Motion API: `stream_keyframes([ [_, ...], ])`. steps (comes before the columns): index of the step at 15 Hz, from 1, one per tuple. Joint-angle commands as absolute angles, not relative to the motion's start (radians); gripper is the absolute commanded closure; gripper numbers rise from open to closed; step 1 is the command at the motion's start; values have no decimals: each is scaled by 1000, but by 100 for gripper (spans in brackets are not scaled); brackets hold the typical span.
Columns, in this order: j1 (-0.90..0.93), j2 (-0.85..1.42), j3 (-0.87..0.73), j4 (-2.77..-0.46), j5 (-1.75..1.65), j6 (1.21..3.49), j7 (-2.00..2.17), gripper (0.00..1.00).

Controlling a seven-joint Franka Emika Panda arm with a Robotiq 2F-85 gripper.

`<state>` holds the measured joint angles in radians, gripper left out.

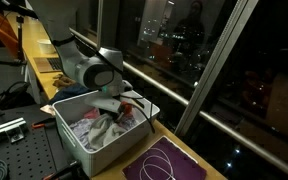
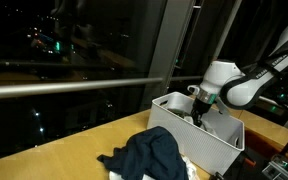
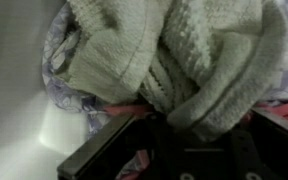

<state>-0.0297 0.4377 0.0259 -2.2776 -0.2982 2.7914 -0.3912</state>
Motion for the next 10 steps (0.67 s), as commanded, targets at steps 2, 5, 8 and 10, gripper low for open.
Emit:
stream_keyframes([
  [2, -148, 263, 131, -2368, -160, 2758, -529, 100],
  [5, -197, 160, 168, -2388, -41, 2722, -632, 96],
  [8, -175, 50, 140, -2375, 52, 2645, -712, 96],
  [10, -136, -30, 115, -2357, 74, 2587, -727, 96],
])
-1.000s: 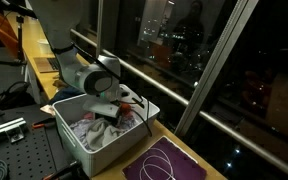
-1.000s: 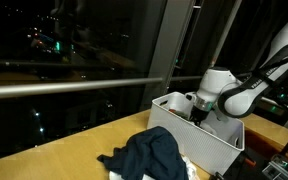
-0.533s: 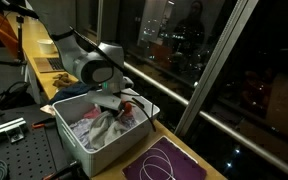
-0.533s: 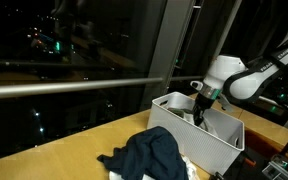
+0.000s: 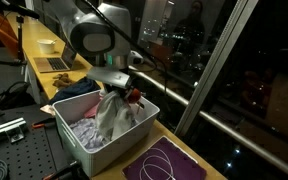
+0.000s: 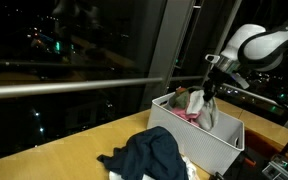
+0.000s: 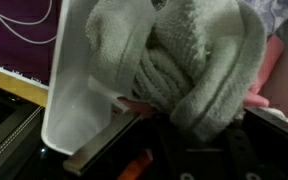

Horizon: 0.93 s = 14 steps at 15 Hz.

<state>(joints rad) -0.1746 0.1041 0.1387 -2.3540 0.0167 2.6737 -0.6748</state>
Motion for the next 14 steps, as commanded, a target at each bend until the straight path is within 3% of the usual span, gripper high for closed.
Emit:
stream_keyframes([
  [1, -111, -75, 108, -2345, 68, 2553, -718, 96],
  [8, 83, -248, 133, -2211, -35, 2381, -618, 96],
  [14, 206, -229, 183, -2059, -108, 2285, -553, 96],
])
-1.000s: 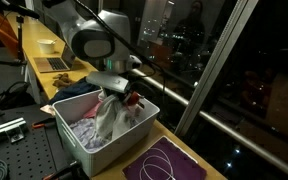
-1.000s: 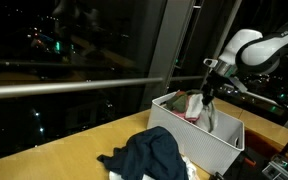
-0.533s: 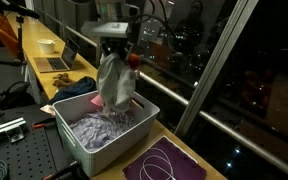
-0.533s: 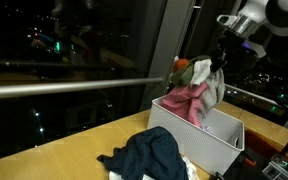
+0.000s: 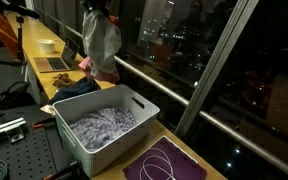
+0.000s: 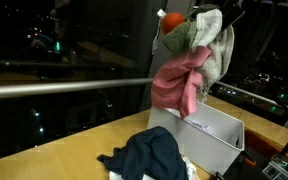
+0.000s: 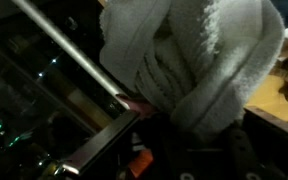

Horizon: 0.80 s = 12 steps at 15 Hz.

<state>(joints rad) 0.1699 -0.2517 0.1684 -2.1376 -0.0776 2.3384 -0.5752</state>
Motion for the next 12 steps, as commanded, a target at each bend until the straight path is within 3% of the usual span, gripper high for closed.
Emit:
stream_keyframes([
  [1, 219, -227, 186, -2043, -110, 2272, -554, 96],
  [12, 316, -13, 291, -1947, -108, 2252, -498, 96],
])
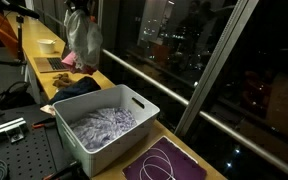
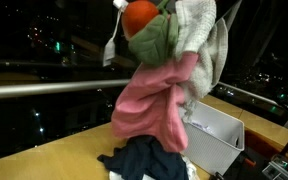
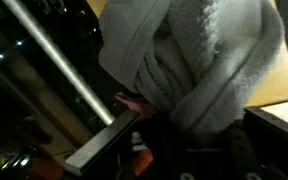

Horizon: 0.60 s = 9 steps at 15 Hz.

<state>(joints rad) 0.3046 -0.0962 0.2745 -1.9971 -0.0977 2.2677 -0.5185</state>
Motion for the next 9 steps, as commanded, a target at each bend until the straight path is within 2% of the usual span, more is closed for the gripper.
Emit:
stream_keyframes([
  [1, 316, 19, 294, -1949, -107, 2260, -496, 96],
  [5, 295, 128, 284, -1956, -82, 2278, -507, 96],
  [6, 284, 161, 281, -1951, -59, 2274, -524, 73],
  [7, 272, 178, 277, -1958, -54, 2280, -523, 57],
  [9, 243, 201, 276, -1951, -23, 2271, -538, 44],
])
